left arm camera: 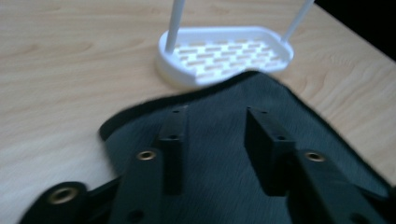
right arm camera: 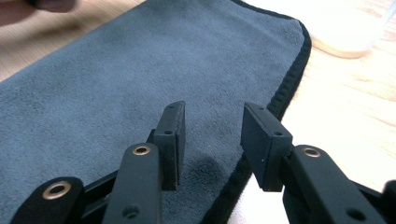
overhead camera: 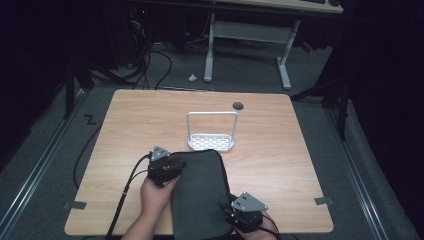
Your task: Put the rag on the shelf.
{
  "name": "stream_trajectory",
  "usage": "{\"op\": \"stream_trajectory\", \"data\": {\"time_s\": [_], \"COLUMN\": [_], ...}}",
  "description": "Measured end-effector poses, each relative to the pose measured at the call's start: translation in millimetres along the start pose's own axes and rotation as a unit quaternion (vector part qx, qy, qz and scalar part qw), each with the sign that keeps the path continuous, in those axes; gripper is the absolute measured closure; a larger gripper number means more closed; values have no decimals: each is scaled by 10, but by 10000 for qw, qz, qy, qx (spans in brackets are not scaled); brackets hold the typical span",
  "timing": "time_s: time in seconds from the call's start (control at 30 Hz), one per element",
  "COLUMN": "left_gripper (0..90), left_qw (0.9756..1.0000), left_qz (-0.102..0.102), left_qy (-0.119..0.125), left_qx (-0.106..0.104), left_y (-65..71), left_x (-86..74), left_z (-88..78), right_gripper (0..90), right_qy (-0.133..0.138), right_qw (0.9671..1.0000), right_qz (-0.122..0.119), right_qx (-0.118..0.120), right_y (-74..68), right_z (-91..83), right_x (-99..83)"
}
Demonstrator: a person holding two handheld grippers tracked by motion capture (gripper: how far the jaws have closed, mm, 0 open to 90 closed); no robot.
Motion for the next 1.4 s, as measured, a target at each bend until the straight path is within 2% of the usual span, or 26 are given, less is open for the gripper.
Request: {"op": "stream_trajectory", "data": {"time_s": [0.13,0.23,0.27,0.4,0.47,0.5,0.53,0.67,0.83,0.9,0.97,1.0,1.07,1.2,1.4], "left_gripper": [749,863,870,877,881,881,881,860,787,780,775,770,765,766,767], "left_qw": [9998,9995,9994,9991,9985,9979,9976,9976,9972,9963,9950,9946,9949,9943,9921], "left_qz": [106,21,32,129,295,388,379,434,468,518,624,613,541,576,656], "left_qy": [-167,-267,-274,-284,-354,-437,-470,-369,-298,-435,-650,-724,-719,-727,-771], "left_qx": [-43,-171,-189,-293,-299,-273,-334,-393,-493,-523,-427,-417,-465,-530,-745], "left_y": [-7,24,35,82,114,124,121,130,177,198,205,200,189,214,339], "left_x": [-220,-381,-418,-491,-492,-486,-478,-456,-434,-454,-487,-497,-512,-541,-624], "left_z": [-208,-337,-363,-406,-380,-357,-336,-338,-341,-306,-255,-243,-243,-257,-302], "right_gripper": [616,667,684,784,847,878,900,900,900,900,900,900,900,900,899], "right_qy": [-37,-57,-85,-141,-165,-171,-196,-298,-562,-661,-675,-684,-690,-678,-652], "right_qw": [10000,10000,10000,9999,9999,9998,9996,9993,9981,9976,9975,9975,9975,9976,9978], "right_qz": [-4,-28,6,29,2,-64,-99,-5,82,67,83,81,23,29,92], "right_qx": [9,36,42,-4,-1,-85,-167,-231,-229,-199,-178,-180,-169,-109,23], "right_y": [17,26,28,73,113,139,175,317,423,432,433,430,423,412,403], "right_z": [28,47,53,88,124,153,192,410,744,850,887,887,873,796,610], "right_x": [-12,-17,-19,-21,-12,0,24,163,300,325,328,328,317,260,125]}}
Point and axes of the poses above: each handheld gripper's, and its own axes: z roughly forward along the jaws, x roughly out of its top, y roughly to its right, the point moved 2 cm from there along z, roughly forward along the jaws, and after that the axes turned 6 degrees about -x, right-handed, at the moved point
